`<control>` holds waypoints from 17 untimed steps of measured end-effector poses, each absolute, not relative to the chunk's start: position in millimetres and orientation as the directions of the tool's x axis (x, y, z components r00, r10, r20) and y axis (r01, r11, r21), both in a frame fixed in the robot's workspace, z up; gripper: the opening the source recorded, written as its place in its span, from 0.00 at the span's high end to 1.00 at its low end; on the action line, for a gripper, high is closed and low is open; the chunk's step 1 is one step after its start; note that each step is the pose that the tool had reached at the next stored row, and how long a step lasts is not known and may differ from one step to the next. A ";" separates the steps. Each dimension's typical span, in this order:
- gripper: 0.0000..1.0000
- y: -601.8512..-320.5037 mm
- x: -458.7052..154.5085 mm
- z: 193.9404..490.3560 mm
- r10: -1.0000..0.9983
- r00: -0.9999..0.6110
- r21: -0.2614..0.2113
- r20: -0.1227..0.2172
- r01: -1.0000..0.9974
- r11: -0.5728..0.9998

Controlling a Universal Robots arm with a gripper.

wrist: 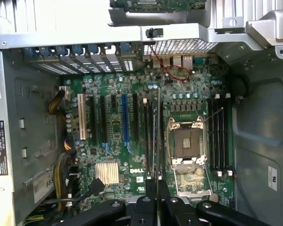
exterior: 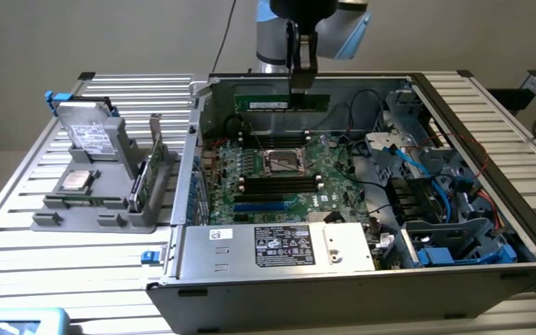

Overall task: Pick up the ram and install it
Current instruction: 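Pick up the ram and move it above insertion slot, then insert the ram into the slot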

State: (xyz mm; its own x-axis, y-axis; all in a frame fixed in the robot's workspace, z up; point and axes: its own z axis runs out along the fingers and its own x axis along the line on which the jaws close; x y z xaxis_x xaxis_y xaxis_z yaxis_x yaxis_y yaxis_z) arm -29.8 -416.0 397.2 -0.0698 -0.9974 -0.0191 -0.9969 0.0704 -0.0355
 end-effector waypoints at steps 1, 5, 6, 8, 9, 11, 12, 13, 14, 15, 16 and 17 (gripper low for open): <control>0.86 -415.0 -29.8 396.6 -0.997 -0.069 -0.035 -0.019 -0.997 0.070; 0.86 -410.6 -29.7 392.6 -0.997 -0.068 -0.035 -0.020 -0.997 0.069; 0.86 -409.5 -29.7 391.2 -0.998 -0.068 -0.035 -0.020 -0.997 0.068; 0.86 -407.4 -29.6 388.5 -0.998 -0.067 -0.035 -0.020 -0.997 0.068; 0.86 -406.4 -29.6 386.9 -0.998 -0.066 -0.035 -0.020 -0.997 0.067; 0.86 -404.6 -29.6 384.1 -0.998 -0.066 -0.035 -0.020 -0.997 0.066; 0.86 -403.6 -29.6 382.6 -0.998 -0.065 -0.035 -0.020 -0.997 0.066; 0.86 -402.8 -29.6 381.1 -0.998 -0.065 -0.035 -0.020 -0.997 0.065; 0.86 -401.9 -29.6 379.6 -0.998 -0.064 -0.035 -0.020 -0.997 0.065; 0.86 -401.1 -29.6 378.1 -0.998 -0.064 -0.035 -0.020 -0.997 0.064; 0.86 -400.2 -29.6 376.4 -0.998 -0.063 -0.035 -0.020 -0.997 0.064; 0.86 -399.4 -29.5 374.7 -0.998 -0.063 -0.035 -0.020 -0.997 0.063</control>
